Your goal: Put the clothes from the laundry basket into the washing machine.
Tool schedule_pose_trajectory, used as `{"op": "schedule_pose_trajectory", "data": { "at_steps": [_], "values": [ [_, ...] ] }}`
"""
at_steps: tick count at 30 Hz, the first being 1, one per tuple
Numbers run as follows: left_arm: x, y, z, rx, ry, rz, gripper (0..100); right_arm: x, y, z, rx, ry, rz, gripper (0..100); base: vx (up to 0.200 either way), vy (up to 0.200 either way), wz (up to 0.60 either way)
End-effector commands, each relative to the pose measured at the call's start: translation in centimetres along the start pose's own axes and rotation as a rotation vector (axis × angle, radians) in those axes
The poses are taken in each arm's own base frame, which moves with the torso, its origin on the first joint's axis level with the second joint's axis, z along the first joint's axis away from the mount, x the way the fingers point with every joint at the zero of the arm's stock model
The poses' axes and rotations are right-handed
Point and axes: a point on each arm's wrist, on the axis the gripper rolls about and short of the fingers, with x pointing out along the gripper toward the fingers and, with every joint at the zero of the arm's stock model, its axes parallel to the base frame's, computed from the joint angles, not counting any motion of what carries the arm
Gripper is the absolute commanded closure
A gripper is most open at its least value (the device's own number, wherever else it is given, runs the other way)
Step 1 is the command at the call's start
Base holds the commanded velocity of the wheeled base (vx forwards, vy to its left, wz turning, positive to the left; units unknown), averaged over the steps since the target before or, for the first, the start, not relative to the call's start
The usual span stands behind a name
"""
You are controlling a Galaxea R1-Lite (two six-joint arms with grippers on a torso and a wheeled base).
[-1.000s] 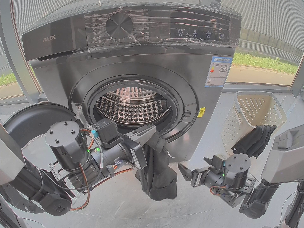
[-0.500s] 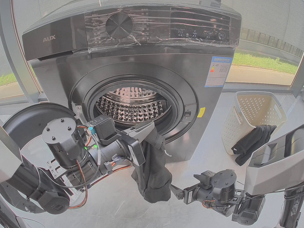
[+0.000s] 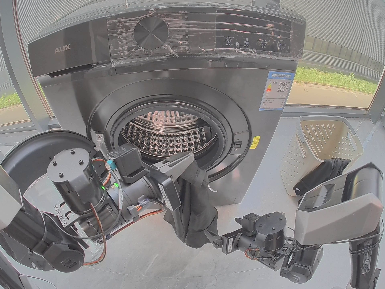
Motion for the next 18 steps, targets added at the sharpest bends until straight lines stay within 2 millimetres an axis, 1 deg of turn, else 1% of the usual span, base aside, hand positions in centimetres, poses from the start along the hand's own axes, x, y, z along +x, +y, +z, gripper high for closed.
{"op": "schedule_pose_trajectory", "data": {
  "at_steps": [1,6,11,18],
  "values": [
    [-0.2,-0.1,0.2,0.000,-0.004,-0.003,100,0.8,0.0,-0.4,0.001,0.003,0.010,0,0.000,0.000,0.00],
    [-0.3,-0.2,0.2,-0.002,-0.005,-0.008,100,1.5,0.4,0.2,0.007,-0.026,0.035,0,0.000,0.000,0.00],
    [-0.2,-0.3,0.1,-0.001,-0.001,-0.010,100,2.7,0.9,1.0,0.017,-0.075,0.070,0,0.000,0.000,0.00],
    [-0.2,-0.3,0.1,-0.003,0.001,-0.012,100,4.2,1.6,2.6,0.015,-0.154,0.113,0,0.000,0.000,0.00]
  ]
}}
